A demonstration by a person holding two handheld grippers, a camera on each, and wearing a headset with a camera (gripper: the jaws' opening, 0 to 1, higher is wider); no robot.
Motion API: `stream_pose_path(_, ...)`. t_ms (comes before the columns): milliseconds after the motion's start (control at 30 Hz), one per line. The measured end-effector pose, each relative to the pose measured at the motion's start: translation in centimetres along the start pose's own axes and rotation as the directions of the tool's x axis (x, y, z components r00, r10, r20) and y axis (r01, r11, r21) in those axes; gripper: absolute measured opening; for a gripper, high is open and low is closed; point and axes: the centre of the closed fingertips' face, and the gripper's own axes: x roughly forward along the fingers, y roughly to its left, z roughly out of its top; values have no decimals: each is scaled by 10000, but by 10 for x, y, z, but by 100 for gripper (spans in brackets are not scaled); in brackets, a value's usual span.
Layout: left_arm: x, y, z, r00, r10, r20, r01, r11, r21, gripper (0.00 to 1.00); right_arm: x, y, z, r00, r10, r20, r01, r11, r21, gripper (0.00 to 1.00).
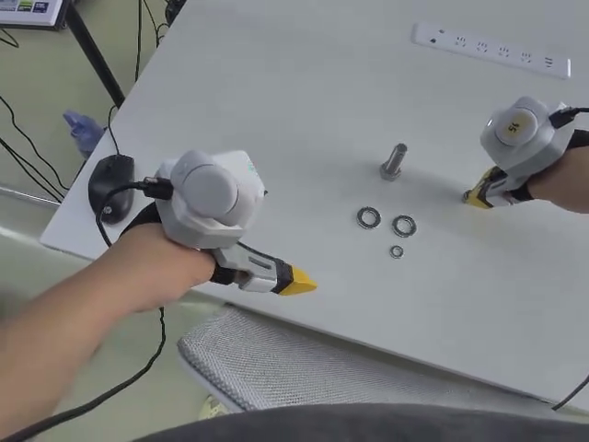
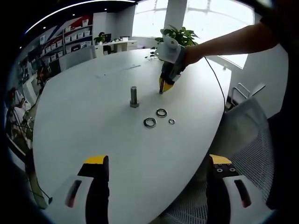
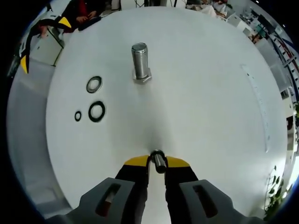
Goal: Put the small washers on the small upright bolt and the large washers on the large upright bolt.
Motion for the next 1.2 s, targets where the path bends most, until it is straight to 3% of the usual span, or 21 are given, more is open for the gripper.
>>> stream_pose_path(767, -3, -2, -7, 9998, -25, -203, 26, 10000, 35, 81, -2, 1, 0, 10000, 68, 5, -68, 10000, -5, 14)
stream_pose_path(1200, -6, -2, -9, 9998, 3, -181, -2, 10000, 16, 81, -6, 1, 2, 9998, 140, 105, -140, 9999, -36, 23)
